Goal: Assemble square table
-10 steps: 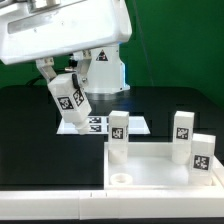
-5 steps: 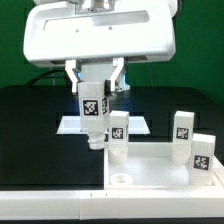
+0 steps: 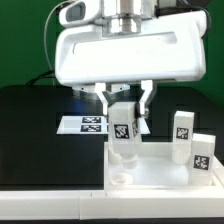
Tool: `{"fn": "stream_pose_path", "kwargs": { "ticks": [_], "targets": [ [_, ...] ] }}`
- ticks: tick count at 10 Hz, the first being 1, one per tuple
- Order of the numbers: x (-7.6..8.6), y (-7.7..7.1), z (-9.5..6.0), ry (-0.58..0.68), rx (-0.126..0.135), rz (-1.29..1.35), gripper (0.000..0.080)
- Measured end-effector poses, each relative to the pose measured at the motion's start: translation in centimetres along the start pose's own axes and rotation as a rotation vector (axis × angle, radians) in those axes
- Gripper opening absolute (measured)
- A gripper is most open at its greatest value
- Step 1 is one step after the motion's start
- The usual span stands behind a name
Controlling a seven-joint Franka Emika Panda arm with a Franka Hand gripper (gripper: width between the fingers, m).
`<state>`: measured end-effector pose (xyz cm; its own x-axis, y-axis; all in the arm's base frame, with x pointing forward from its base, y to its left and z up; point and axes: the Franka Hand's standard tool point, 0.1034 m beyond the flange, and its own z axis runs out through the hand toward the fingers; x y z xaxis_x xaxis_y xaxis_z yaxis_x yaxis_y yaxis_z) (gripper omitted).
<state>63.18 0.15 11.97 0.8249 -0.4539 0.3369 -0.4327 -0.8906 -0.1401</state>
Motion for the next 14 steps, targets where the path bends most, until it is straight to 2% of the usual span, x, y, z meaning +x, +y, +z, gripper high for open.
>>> {"fn": "stream_pose_path", "kwargs": {
  "ticks": [4,7,11,14],
  "targets": [
    [0.1,0.2,0.0,0.001,-0.003,-0.009,0.0287],
    [0.0,-0.5,0.7,-0.004,-0.038,-0.096,0.0287],
    [0.0,0.8,1.3,0.005,-0.055,-0.139,0.0287],
    [-0.9,1.1,2.1,0.003,-0.062,-0.145,0.0287]
  ]
}}
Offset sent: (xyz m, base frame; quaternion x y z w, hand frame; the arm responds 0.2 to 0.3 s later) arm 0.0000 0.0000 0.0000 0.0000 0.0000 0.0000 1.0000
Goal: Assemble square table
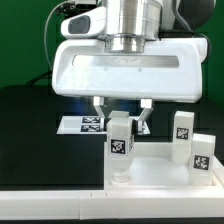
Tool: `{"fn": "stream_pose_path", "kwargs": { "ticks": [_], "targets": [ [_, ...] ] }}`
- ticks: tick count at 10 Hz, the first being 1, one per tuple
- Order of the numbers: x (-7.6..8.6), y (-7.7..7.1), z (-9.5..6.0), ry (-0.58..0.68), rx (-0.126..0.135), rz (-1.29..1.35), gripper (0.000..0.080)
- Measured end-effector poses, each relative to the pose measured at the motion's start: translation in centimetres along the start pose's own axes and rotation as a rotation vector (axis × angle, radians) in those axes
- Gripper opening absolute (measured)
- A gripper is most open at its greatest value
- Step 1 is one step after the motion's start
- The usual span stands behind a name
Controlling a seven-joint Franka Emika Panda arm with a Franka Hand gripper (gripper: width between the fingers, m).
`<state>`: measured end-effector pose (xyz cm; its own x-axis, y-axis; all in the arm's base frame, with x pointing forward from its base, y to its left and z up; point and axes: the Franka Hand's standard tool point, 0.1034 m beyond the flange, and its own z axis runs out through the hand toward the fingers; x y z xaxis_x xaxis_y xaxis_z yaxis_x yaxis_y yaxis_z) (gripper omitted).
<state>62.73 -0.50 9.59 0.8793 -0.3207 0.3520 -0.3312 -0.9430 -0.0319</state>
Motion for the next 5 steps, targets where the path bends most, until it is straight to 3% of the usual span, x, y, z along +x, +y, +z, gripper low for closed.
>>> {"fn": "stream_pose_path", "kwargs": {
  "ticks": [2,5],
  "targets": [
    [-0.76,-0.06,0.74,0.000,-0.005,-0.009,0.0287],
    [-0.50,-0.07,1.03,0.044,-0.003,-0.018,0.0287]
  ]
}}
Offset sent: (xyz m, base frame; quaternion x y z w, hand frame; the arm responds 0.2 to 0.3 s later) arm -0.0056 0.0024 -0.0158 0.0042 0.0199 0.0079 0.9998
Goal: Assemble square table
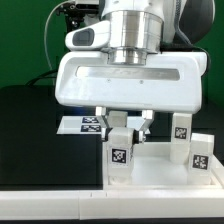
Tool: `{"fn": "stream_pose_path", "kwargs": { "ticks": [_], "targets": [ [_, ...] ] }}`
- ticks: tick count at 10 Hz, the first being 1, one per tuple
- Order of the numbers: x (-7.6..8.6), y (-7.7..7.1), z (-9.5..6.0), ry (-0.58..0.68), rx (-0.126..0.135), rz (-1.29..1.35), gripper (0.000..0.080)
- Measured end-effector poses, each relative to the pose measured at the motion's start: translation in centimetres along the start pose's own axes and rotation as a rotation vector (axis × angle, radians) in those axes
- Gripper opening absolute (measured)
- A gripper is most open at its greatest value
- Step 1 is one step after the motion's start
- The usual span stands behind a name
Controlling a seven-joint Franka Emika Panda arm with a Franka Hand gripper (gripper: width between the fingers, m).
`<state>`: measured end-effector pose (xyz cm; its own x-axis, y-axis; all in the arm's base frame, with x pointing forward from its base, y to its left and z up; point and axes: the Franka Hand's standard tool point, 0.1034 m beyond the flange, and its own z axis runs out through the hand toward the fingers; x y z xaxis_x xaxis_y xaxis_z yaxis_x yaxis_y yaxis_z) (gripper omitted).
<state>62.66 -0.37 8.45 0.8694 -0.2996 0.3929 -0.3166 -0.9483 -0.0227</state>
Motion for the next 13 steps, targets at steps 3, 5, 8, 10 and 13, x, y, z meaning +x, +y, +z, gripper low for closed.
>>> {"fn": "stream_pose_path", "kwargs": {
  "ticks": [3,5,8,10,13],
  "targets": [
    [0.0,0.0,0.0,-0.002,0.000,0.000,0.0478],
    [0.0,0.0,0.0,-0.016,-0.002,0.001,0.0637],
    [1.4,0.3,-0.6,-0.209,-0.002,0.040,0.0647],
    [1.6,0.2,-1.0,-0.334,0.003,0.071,0.0648],
    [1.7,-0.1,-0.3,-0.303,0.009,0.070,0.0648]
  ]
}}
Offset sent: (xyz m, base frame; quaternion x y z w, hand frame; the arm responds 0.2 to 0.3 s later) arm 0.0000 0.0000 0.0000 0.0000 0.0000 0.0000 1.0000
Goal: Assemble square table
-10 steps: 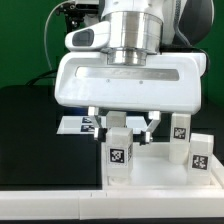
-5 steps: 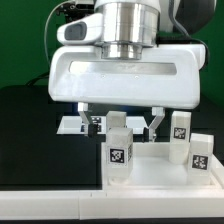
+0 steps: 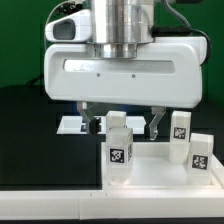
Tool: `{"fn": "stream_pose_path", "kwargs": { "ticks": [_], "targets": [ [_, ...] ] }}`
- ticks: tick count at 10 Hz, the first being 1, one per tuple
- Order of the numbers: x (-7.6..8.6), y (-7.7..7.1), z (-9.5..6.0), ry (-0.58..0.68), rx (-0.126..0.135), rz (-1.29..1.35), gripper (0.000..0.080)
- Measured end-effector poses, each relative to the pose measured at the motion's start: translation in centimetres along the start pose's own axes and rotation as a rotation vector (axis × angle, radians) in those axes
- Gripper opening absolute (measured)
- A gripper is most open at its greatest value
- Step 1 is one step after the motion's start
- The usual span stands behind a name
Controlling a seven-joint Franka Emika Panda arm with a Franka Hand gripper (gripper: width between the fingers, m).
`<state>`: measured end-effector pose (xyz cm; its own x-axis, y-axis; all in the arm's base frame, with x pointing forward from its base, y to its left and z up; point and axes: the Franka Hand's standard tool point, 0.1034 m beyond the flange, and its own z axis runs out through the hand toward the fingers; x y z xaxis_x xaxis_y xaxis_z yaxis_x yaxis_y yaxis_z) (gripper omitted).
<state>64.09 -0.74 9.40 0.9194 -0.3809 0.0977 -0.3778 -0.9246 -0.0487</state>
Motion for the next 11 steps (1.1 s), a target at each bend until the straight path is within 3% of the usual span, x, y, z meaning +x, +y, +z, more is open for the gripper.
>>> {"fn": "stream_pose_path", "kwargs": {
  "ticks": [2,4,5,6,9,11],
  "targets": [
    [-0.26,0.05,1.18,0.075,0.010,0.027,0.0648],
    [-0.20,0.04,1.03,0.061,0.009,0.045,0.0391],
    [-0.26,0.03,1.09,0.060,0.010,0.071,0.0391],
    [-0.29,0.01,1.12,0.058,0.014,0.167,0.0285],
    [-0.35,0.05,1.19,0.054,0.024,0.386,0.0285],
    [-0.47,0.35,1.26,0.038,0.026,0.705,0.0285]
  ]
}}
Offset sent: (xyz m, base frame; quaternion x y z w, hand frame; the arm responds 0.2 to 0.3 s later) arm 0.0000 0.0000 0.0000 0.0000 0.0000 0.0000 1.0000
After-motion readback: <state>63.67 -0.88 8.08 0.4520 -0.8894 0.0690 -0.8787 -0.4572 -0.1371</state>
